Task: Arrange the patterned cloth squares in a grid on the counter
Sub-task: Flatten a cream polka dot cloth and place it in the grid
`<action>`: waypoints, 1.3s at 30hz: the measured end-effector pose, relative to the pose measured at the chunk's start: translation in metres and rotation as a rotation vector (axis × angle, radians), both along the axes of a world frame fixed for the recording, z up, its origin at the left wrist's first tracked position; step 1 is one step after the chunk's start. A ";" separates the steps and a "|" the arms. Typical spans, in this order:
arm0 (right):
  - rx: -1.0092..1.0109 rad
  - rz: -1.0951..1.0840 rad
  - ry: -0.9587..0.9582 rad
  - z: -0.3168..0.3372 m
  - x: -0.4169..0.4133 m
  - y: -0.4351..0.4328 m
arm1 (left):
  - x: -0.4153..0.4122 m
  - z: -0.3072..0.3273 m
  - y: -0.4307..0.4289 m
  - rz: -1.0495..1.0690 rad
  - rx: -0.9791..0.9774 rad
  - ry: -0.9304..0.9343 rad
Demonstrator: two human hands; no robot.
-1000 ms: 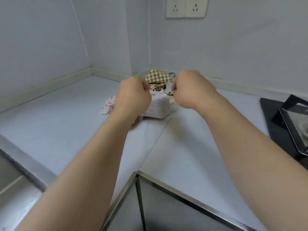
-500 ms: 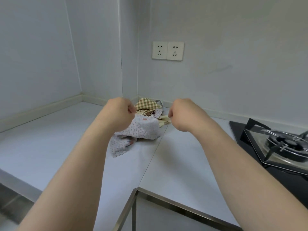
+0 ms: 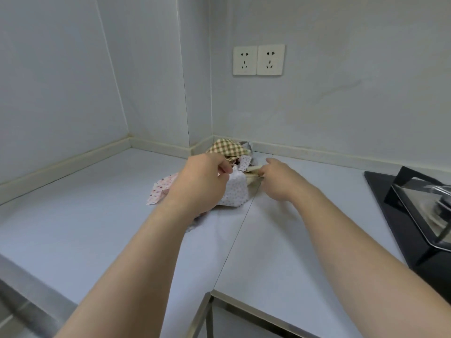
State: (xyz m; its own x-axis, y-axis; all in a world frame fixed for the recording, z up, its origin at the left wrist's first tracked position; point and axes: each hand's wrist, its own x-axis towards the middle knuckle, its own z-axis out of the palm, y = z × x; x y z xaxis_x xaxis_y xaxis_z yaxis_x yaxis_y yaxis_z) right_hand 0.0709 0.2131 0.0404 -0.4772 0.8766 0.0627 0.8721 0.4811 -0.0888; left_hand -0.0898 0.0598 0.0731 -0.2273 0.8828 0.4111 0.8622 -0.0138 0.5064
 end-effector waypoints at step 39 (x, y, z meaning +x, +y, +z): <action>-0.175 0.281 1.301 0.107 0.026 -0.061 | 0.037 0.036 -0.013 0.099 0.133 -1.037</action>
